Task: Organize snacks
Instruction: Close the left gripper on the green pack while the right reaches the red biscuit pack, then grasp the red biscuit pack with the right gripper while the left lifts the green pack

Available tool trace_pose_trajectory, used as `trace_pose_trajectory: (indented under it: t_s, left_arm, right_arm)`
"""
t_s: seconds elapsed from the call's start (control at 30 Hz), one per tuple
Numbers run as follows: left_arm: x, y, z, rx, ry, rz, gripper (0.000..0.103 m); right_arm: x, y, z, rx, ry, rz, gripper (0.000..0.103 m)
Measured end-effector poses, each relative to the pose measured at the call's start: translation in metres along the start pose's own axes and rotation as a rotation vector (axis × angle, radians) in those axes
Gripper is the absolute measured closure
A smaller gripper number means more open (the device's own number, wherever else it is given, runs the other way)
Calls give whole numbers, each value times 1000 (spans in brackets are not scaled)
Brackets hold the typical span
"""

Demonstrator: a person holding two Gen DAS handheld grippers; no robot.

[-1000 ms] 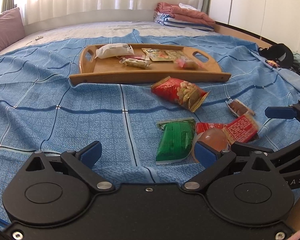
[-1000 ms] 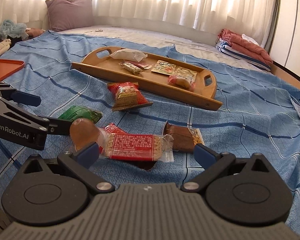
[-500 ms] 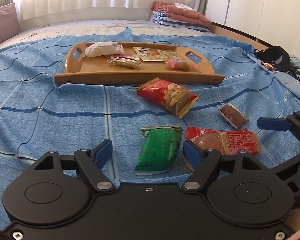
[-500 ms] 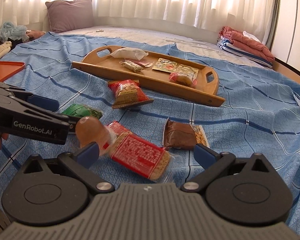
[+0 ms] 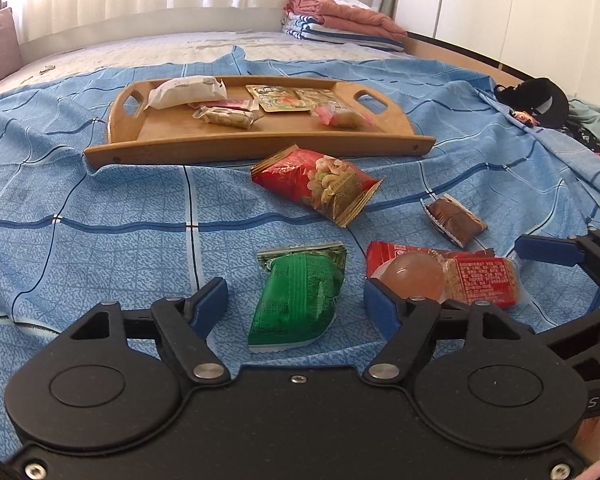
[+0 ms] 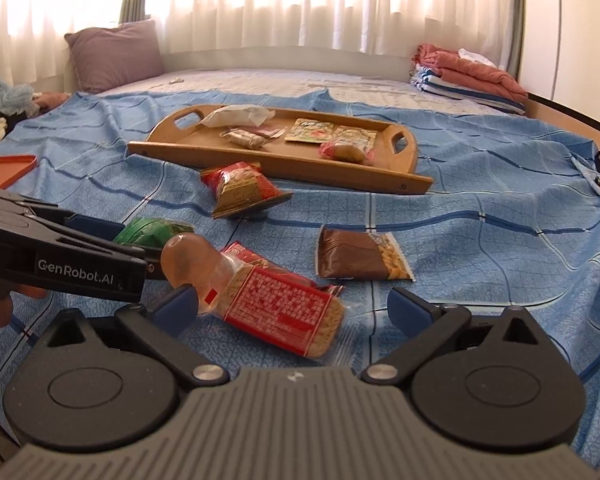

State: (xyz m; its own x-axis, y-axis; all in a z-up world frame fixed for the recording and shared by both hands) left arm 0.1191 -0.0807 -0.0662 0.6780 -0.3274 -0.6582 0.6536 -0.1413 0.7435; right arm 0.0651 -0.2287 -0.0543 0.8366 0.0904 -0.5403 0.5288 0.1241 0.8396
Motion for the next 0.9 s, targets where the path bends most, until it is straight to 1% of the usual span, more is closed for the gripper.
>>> trace_pose_trajectory:
  t_s: [0.07, 0.13, 0.2, 0.27, 0.3, 0.37, 0.43, 0.57, 0.67, 0.73, 0.8, 0.9]
  left_arm:
    - [1, 1, 1, 12, -6, -7, 29]
    - [1, 1, 0, 12, -8, -7, 30]
    - [-1, 1, -1, 16, 5, -2, 37]
    - [-3, 2, -4, 14, 17, 9, 50]
    - [-4, 2, -5, 9, 19, 13, 53]
    - [-7, 4, -8, -3, 26, 21, 65]
    - [-9, 5, -9, -10, 27, 22, 66]
    - [-13, 8, -8, 0, 34, 38, 67]
    - [-18, 11, -7, 14, 43, 60, 67]
    - [-20, 14, -7, 19, 49, 70, 67]
    - [-22, 15, -7, 25, 62, 74, 67]
    - [-25, 17, -9, 23, 70, 82, 67]
  right_arm:
    - [-2, -1, 2, -4, -26, 5, 0]
    - [-3, -3, 4, 12, -33, -1, 0]
    - [-3, -7, 7, 46, -27, -18, 0]
    - [-5, -11, 9, 98, -18, -29, 0]
    - [-6, -12, 11, 128, -14, -33, 0]
    - [-7, -15, 13, 181, -9, -41, 0]
    - [-9, -16, 15, 215, -18, -42, 0]
    - [-13, -15, 13, 230, -65, -58, 5]
    - [-16, -13, 6, 247, -68, -55, 5]
    - [-16, -12, 0, 246, -64, -48, 5]
    - [-14, -12, -5, 223, -86, -48, 5]
    - [-10, -13, -7, 221, -119, -57, 10]
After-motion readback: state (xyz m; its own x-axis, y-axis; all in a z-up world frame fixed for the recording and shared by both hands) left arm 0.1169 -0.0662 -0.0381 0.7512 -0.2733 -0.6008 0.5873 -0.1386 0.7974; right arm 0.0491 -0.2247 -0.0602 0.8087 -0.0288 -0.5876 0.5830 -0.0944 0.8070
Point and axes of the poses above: each gripper's, at about its wrist camera, not at the fingertips, and x roughly the way its jaws point, z to its right, y to its top, the point moved 9 cm from there along x, roughly the way its jaws point, and after that the axes turned 2 degrees about -x, right-handed, at the moved point
